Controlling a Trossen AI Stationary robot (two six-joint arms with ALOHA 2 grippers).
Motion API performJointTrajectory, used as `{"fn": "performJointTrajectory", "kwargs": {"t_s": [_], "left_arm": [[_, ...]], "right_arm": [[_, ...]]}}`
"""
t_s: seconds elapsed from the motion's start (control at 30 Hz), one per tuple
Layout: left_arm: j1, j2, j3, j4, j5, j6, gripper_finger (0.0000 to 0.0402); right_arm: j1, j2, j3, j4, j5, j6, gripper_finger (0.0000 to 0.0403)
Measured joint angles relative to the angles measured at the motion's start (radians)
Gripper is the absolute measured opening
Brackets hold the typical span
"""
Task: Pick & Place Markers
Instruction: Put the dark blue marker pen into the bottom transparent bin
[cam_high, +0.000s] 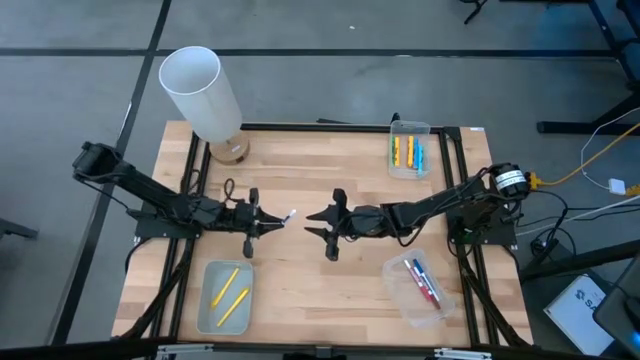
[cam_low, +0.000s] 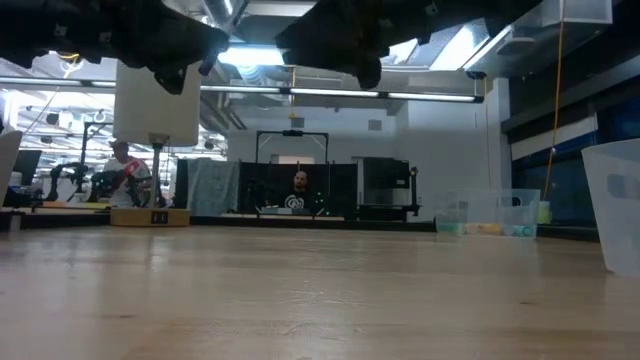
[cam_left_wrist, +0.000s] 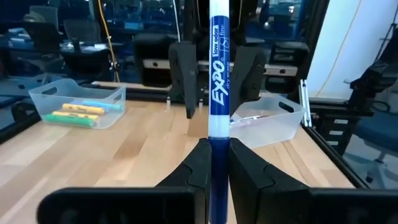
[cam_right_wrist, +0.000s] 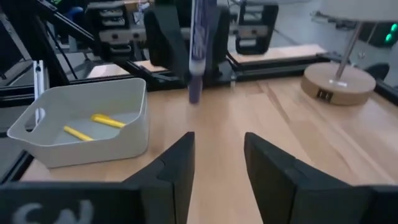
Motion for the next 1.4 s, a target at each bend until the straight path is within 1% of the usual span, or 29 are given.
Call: {"fn": "performJointTrajectory", "kwargs": {"t_s": [0.13,0.27,0.33,0.4,0.5,0.63,0.73,0.9,1.03,1.4], "left_arm": [[0.0,0.088,0.05,-0.001,-0.002,-0.001,0.0027],[0.0,0.169,0.1,0.0,-0.007,0.017,0.0027],[0.0,0.202,0.119,-0.002,-0.034,0.019,0.0027],[0.0,0.232,0.135,-0.001,-0.05,0.028,0.0027],[0.0,0.264,0.153,-0.002,-0.048,0.042,0.0027],[0.0,0.286,0.172,-0.002,0.012,0.044,0.0027],[0.0,0.296,0.176,-0.002,0.037,0.063,0.0027],[0.001,0.298,0.176,-0.002,0.018,0.064,0.0027],[0.002,0.298,0.176,-0.003,0.026,0.064,0.0027],[0.001,0.298,0.176,-0.005,-0.009,0.064,0.0028]], "right_arm": [[0.003,0.0,0.0,0.02,-0.005,-0.026,0.0139],[0.002,0.0,0.0,0.017,-0.073,-0.03,0.0139],[0.003,0.0,0.0,0.019,-0.094,-0.046,0.0139],[0.003,0.0,0.0,0.018,-0.098,-0.049,0.0139],[0.003,0.0,0.0,0.019,-0.098,-0.048,0.0139],[0.003,0.0,0.0,0.018,-0.095,-0.045,0.0139],[0.003,0.0,0.0,0.016,-0.097,-0.033,0.0139],[0.003,0.0,0.0,0.017,-0.095,-0.017,0.0139],[0.003,0.0,0.0,0.021,-0.095,-0.016,0.0136],[0.003,0.0,0.0,0.055,-0.094,-0.021,0.0083]]}}
